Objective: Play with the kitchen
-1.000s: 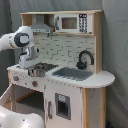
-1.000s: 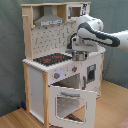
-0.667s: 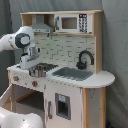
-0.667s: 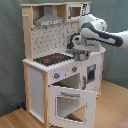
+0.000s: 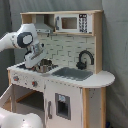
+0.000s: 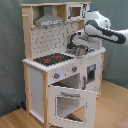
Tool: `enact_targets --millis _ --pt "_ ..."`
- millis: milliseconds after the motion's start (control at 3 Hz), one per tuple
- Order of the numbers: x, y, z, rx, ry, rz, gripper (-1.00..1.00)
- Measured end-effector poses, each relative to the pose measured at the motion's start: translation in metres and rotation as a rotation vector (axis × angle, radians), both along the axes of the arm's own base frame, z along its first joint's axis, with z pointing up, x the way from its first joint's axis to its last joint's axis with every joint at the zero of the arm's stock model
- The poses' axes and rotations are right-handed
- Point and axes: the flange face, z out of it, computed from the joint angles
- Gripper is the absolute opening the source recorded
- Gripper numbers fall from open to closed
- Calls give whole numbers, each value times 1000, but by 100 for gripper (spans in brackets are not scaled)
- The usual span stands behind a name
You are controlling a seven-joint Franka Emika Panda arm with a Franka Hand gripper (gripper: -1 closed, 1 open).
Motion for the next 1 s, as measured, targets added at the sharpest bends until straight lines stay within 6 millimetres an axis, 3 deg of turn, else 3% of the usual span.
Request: enact_targets --millis 667,1000 --pt "51 -69 -6 -16 -56 -72 -100" --pt "75 -88 -24 -22 -51 -99 -100"
